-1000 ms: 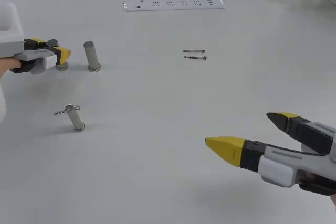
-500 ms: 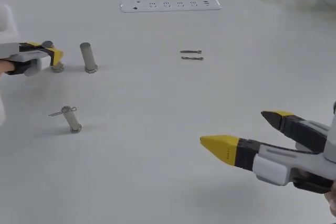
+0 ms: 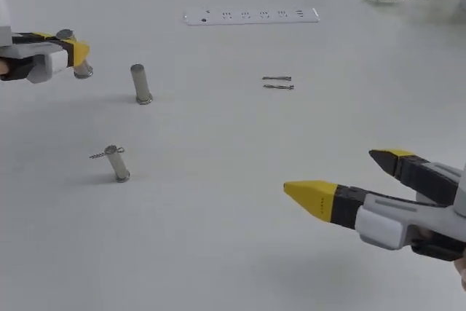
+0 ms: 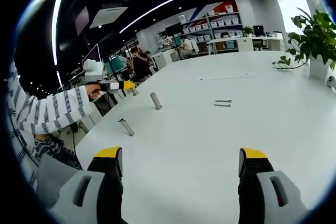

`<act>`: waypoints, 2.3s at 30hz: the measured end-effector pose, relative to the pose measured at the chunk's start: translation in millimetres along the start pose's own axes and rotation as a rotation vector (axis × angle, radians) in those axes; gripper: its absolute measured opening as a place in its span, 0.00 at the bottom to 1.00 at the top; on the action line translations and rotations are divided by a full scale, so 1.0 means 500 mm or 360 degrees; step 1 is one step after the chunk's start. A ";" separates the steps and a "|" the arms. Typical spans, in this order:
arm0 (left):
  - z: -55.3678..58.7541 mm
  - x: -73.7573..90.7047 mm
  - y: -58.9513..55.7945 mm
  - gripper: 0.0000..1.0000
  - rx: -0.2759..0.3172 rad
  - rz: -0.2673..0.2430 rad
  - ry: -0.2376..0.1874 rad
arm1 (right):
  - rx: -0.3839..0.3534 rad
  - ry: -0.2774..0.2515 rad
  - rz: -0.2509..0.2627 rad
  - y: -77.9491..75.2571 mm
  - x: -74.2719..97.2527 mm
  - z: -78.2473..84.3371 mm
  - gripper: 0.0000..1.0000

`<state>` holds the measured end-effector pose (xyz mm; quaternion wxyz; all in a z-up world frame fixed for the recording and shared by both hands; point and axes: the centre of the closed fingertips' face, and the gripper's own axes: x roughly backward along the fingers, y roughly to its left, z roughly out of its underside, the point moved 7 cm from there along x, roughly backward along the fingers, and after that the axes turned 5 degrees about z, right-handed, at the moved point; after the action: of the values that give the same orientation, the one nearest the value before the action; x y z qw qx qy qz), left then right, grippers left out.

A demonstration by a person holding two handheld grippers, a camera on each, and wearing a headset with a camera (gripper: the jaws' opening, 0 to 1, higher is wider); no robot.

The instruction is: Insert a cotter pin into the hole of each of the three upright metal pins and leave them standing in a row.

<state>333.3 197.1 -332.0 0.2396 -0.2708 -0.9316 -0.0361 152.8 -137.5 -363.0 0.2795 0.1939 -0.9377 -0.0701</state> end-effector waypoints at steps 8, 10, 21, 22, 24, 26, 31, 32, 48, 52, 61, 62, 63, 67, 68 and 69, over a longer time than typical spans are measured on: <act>-0.022 0.058 -0.060 0.09 0.0059 0.0080 -0.0057 | 0.0035 -0.0034 -0.0046 0.015 0.001 -0.011 0.90; -0.024 0.072 -0.080 0.09 0.0052 0.0096 -0.0065 | 0.0043 -0.0041 -0.0057 0.018 0.002 -0.012 0.90; -0.018 0.124 -0.205 0.09 -0.0033 0.0176 -0.0066 | 0.0051 -0.0068 -0.0074 0.019 0.017 -0.014 0.90; -0.016 0.127 -0.214 0.09 -0.0024 0.0186 -0.0066 | 0.0051 -0.0070 -0.0074 0.018 0.018 -0.014 0.90; -0.011 0.131 -0.236 0.09 -0.0015 0.0206 -0.0070 | 0.0052 -0.0077 -0.0073 0.018 0.021 -0.015 0.90; -0.006 0.129 -0.246 0.09 -0.0023 0.0217 -0.0073 | 0.0051 -0.0082 -0.0074 0.017 0.024 -0.015 0.90; 0.020 0.114 -0.278 0.09 -0.0009 0.0225 -0.0042 | 0.0045 -0.0102 -0.0081 0.018 0.031 -0.013 0.90; 0.028 0.112 -0.287 0.09 -0.0020 0.0224 -0.0033 | 0.0048 -0.0102 -0.0082 0.020 0.032 -0.012 0.90; 0.102 0.077 -0.348 0.09 -0.0016 0.0205 0.0067 | 0.0043 -0.0082 -0.0100 0.018 0.038 -0.002 0.90; 0.119 0.070 -0.358 0.09 0.0032 0.0204 0.0076 | 0.0045 -0.0079 -0.0099 0.015 0.040 0.000 0.90; 0.164 0.057 -0.373 0.09 0.0108 0.0166 0.0149 | 0.0046 -0.0079 -0.0098 0.011 0.044 0.003 0.90; 0.167 0.056 -0.373 0.09 0.0110 0.0161 0.0152 | 0.0047 -0.0078 -0.0099 0.012 0.044 0.003 0.90; 0.173 0.055 -0.373 0.09 0.0121 0.0161 0.0158 | 0.0050 -0.0076 -0.0099 0.012 0.044 0.004 0.90; 0.183 0.049 -0.378 0.09 0.0136 0.0161 0.0182 | 0.0057 -0.0072 -0.0096 0.012 0.045 0.006 0.90; 0.184 0.048 -0.379 0.09 0.0133 0.0158 0.0186 | 0.0057 -0.0071 -0.0096 0.012 0.045 0.006 0.90; 0.187 0.046 -0.381 0.09 0.0128 0.0157 0.0192 | 0.0057 -0.0073 -0.0094 0.012 0.045 0.006 0.90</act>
<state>177.0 64.6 -392.2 0.3074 -0.3039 -0.9017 -0.0029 131.9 -141.1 -352.6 0.2524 0.2247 -0.9389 -0.0660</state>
